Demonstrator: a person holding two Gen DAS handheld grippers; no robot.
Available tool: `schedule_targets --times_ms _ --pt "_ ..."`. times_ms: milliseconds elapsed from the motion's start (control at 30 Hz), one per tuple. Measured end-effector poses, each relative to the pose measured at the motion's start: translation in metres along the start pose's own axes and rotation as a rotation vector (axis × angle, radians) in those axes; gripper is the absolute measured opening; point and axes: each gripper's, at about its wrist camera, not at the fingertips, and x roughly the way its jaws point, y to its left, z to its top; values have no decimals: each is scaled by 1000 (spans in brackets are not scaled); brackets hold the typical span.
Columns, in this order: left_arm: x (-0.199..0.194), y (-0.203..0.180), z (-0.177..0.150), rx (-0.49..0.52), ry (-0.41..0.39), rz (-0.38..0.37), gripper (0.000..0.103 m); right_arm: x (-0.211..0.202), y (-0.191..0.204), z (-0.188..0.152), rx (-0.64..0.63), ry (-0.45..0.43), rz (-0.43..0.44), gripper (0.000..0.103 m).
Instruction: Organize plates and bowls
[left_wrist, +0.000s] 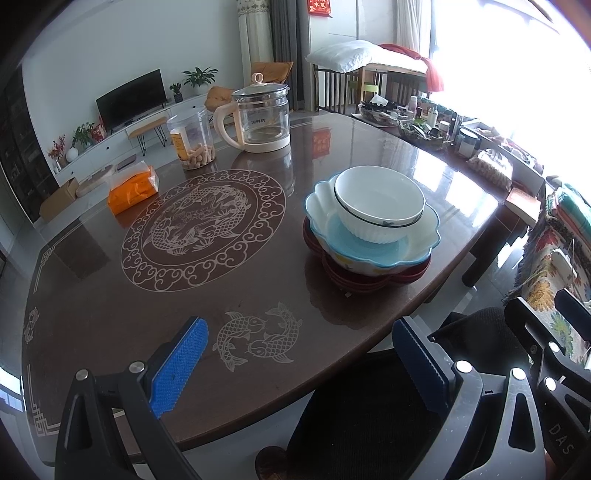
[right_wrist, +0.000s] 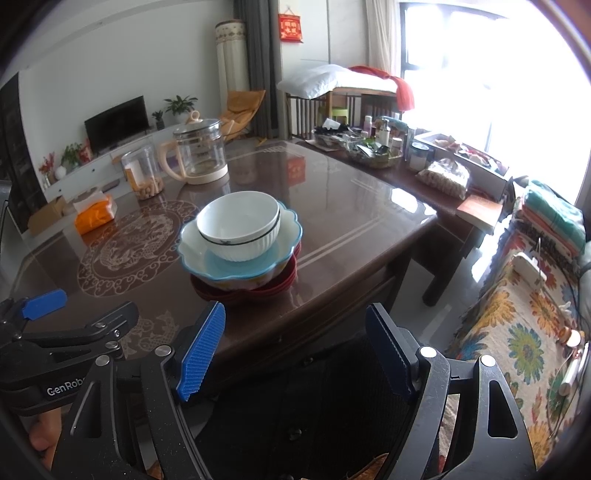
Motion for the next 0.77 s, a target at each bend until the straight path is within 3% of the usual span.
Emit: schedule_targets --times_ms 767 --pt "3 -8 2 32 -5 -10 100 4 -6 2 14 5 -12 81"
